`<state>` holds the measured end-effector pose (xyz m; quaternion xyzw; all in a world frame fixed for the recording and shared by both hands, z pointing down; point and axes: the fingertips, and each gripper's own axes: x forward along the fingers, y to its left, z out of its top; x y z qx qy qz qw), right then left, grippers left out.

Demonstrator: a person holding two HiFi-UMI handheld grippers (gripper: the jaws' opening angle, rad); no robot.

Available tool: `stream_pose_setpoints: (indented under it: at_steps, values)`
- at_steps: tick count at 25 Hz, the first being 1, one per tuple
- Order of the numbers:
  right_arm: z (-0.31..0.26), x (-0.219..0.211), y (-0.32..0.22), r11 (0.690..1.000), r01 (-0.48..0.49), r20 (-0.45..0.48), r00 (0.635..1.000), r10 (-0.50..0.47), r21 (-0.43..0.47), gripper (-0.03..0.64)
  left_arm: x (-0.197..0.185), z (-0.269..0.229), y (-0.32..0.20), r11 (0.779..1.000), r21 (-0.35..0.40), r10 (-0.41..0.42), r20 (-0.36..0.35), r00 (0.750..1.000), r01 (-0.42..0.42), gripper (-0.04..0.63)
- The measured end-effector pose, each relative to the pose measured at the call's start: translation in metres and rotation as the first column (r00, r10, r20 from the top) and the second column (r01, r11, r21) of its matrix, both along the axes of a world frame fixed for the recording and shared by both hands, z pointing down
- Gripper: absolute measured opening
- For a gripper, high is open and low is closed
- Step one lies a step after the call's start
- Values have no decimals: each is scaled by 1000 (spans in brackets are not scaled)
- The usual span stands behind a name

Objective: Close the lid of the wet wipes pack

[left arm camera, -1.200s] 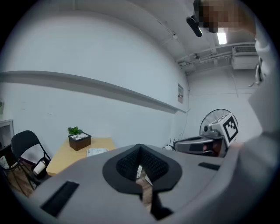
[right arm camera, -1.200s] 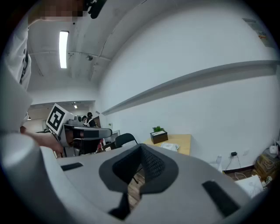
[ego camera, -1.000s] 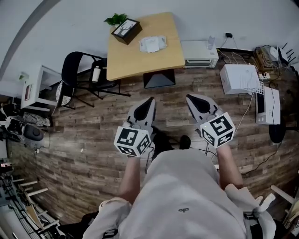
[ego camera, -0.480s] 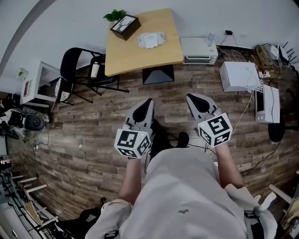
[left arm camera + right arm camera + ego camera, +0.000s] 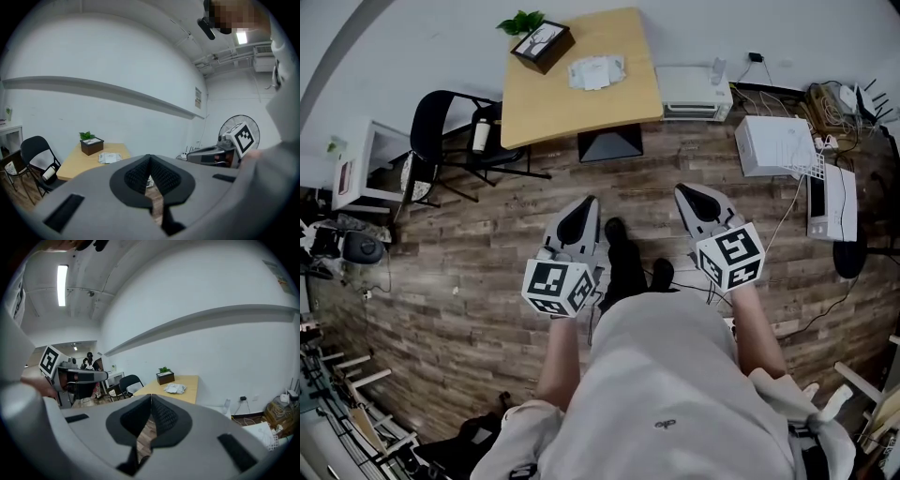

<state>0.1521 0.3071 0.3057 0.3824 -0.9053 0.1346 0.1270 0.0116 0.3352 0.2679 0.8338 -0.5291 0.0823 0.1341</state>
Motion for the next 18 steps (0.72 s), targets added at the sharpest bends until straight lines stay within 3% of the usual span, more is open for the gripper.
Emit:
stream_pose_setpoints:
  at_steps: [18]
  values:
    - [7,-53,-100,999,18,-65,998,-20,-34,59,-53,6,-113,1000,8,10,-2,1000,-10,6]
